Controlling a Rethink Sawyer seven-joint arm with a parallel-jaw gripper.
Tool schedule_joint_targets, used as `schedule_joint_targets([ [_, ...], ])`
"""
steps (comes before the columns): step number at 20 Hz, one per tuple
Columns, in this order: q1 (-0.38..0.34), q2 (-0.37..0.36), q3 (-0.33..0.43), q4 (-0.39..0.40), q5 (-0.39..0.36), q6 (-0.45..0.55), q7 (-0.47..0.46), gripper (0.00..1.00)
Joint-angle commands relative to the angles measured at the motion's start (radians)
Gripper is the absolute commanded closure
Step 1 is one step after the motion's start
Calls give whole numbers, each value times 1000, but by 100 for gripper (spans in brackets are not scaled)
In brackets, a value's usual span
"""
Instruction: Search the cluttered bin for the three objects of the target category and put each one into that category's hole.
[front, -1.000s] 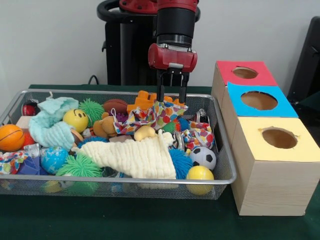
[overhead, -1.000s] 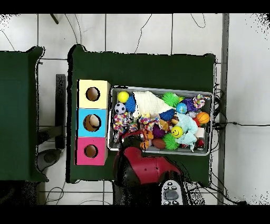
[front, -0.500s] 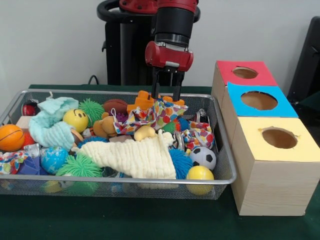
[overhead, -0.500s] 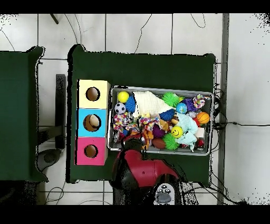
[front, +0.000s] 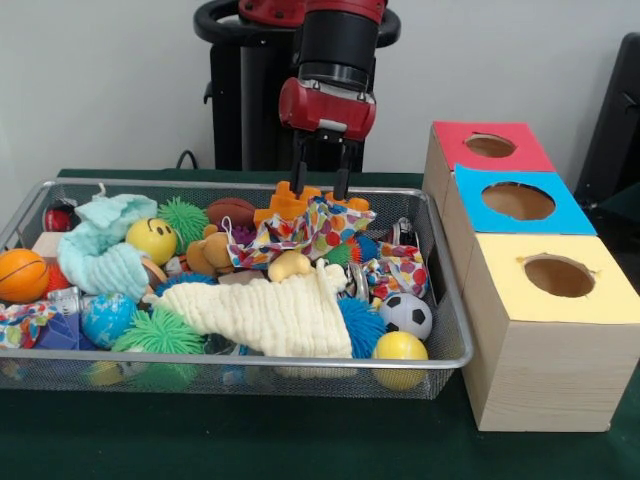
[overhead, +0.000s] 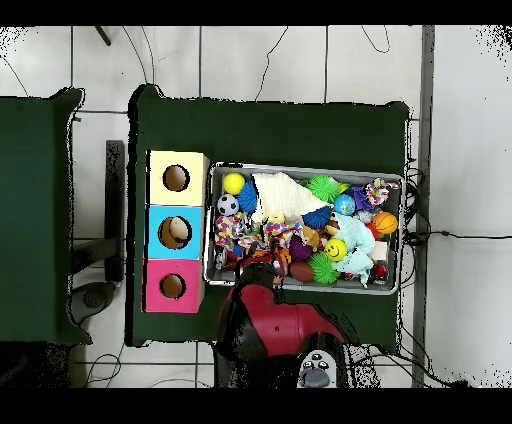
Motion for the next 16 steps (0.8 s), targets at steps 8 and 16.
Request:
schedule_joint_targets([
  [8, -47, 45, 115, -102, 36, -68, 193, 0],
  [16, -93, 53, 172, -120, -14, -49, 189, 0],
])
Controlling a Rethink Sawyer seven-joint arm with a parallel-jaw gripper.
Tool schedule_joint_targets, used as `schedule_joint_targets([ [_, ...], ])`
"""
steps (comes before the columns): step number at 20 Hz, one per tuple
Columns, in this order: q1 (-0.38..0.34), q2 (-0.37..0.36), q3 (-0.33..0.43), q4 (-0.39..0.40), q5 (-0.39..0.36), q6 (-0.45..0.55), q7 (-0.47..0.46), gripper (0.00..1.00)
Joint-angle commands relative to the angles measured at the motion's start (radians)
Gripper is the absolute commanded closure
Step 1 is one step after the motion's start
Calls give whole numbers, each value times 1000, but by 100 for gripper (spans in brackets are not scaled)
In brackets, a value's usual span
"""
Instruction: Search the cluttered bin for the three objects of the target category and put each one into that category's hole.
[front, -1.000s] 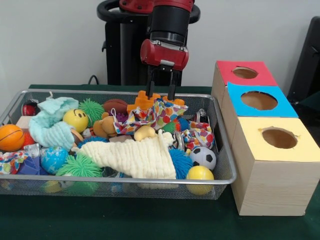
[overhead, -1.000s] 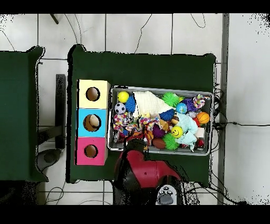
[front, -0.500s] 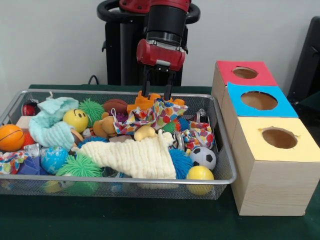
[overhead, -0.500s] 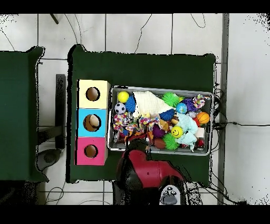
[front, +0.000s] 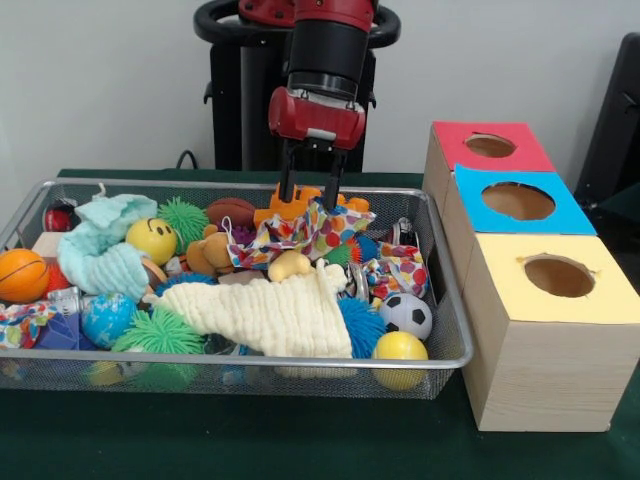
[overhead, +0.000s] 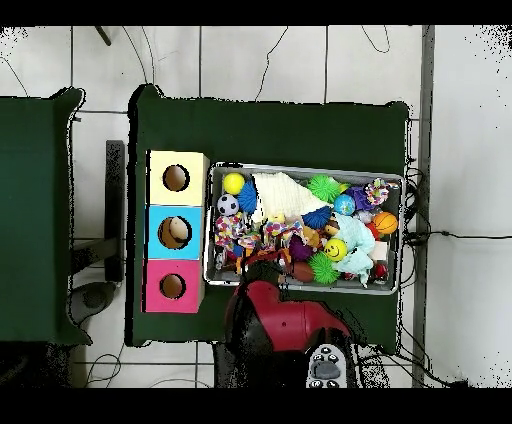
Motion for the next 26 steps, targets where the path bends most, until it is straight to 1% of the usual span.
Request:
schedule_joint_targets([
  [1, -71, 28, 183, -106, -34, -38, 190, 0],
  [3, -96, 29, 228, -105, -58, -27, 189, 0],
  [4, -102, 29, 238, -104, -61, -24, 186, 0],
  [10, -127, 28, 265, -97, -84, -39, 170, 0],
  [16, -117, 48, 251, -102, -81, -79, 155, 0],
  [21, -126, 40, 264, -100, -83, -52, 157, 0],
  [26, -119, 51, 251, -112, -76, -43, 144, 0],
])
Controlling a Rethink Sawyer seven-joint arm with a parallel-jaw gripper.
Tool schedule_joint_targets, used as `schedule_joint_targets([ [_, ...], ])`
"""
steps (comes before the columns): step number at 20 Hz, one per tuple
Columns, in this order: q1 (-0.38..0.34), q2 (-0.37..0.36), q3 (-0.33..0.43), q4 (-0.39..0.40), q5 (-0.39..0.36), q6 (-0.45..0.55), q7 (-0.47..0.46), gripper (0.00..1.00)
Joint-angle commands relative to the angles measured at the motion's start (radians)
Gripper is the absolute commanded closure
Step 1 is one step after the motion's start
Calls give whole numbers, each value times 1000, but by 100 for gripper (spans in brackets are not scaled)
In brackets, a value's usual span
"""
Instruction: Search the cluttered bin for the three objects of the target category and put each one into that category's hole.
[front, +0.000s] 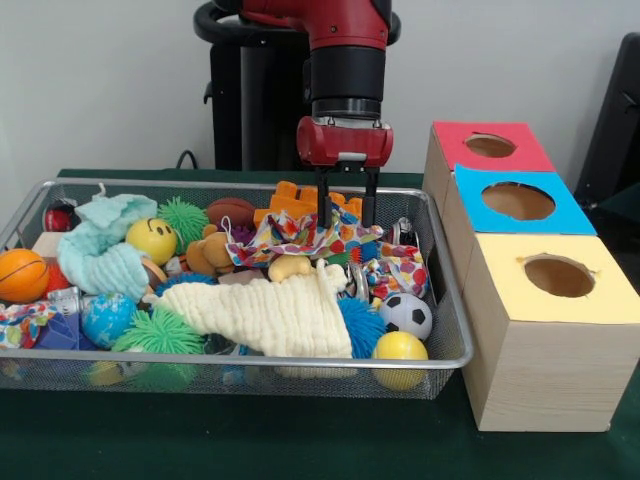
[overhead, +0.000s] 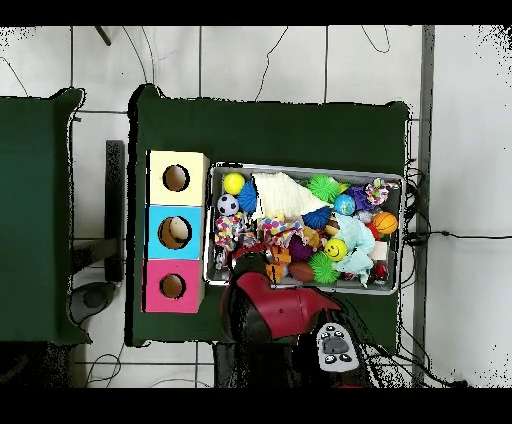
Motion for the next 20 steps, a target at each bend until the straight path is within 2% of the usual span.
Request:
schedule_joint_targets([
  [1, -20, 33, 85, -112, -26, -37, 142, 0],
  [12, -2, 28, 64, -144, -62, 0, 88, 0],
  [20, 32, 41, 3, -160, -28, 60, 71, 0],
])
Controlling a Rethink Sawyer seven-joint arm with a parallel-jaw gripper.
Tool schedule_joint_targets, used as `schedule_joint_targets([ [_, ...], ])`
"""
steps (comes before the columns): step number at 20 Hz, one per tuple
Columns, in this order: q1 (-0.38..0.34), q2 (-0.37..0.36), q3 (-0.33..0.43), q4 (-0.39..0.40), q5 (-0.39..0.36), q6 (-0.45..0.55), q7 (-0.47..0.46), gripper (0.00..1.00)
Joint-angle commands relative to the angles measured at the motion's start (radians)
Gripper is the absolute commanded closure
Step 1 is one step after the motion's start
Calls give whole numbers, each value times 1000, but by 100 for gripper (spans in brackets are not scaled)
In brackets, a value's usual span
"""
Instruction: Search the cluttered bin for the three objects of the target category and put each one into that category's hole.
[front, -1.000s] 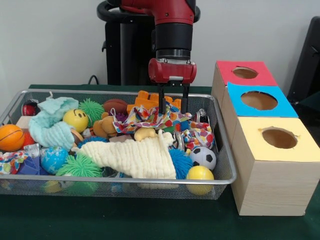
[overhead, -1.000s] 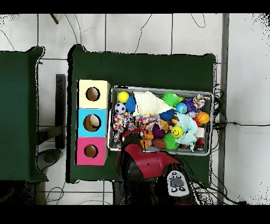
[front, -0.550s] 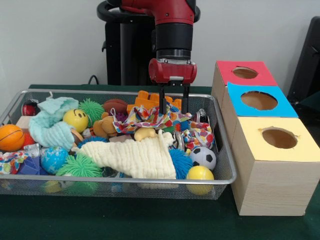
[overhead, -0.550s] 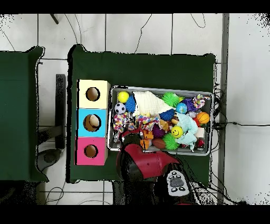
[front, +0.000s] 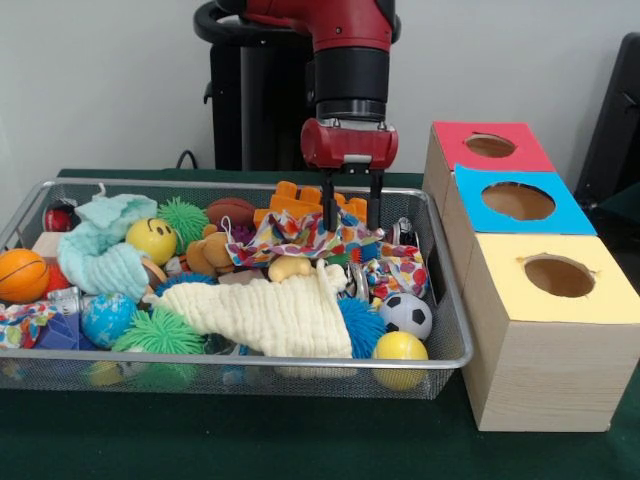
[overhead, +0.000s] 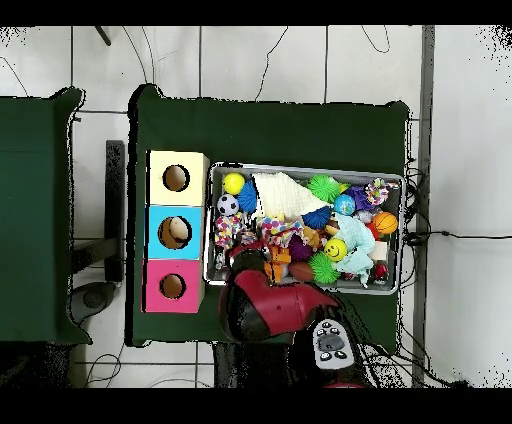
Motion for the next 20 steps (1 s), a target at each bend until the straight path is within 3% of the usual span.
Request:
schedule_joint_targets([
  [1, 20, 38, -2, -140, -14, 65, 67, 0],
  [8, 65, 52, -64, -153, -17, 43, 53, 0],
  [20, 147, 92, -223, -187, -3, 96, 38, 0],
])
